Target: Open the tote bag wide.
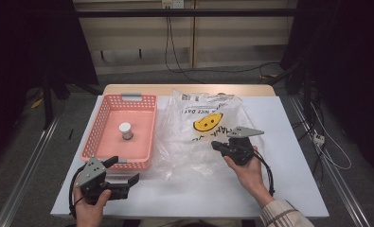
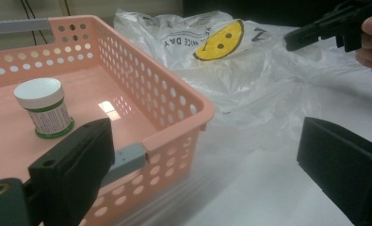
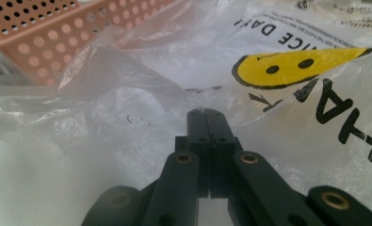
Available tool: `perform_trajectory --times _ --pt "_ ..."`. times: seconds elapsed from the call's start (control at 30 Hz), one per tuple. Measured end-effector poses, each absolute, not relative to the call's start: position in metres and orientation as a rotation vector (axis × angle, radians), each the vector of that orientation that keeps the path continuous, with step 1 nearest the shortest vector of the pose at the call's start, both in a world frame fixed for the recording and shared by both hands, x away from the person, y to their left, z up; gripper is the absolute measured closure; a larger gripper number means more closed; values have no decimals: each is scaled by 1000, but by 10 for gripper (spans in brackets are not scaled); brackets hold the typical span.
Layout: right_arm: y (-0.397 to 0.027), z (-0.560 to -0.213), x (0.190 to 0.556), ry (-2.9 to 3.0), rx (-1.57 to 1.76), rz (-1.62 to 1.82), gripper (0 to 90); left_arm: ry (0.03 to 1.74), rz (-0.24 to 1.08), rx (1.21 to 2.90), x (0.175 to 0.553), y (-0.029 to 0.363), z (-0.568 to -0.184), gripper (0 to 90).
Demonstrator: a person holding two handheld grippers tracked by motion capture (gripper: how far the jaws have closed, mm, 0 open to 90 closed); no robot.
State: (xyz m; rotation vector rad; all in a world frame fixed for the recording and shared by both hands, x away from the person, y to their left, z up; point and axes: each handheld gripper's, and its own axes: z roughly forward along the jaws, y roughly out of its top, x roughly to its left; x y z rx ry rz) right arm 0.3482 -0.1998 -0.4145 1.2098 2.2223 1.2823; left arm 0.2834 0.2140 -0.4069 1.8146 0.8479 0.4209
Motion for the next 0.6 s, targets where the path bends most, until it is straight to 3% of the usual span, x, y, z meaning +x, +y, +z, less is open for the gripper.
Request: perform_trajectory --times 0.6 --pt "-199 -373 369 2092 1154 1444 900 866 413 1803 284 217 -408 45"
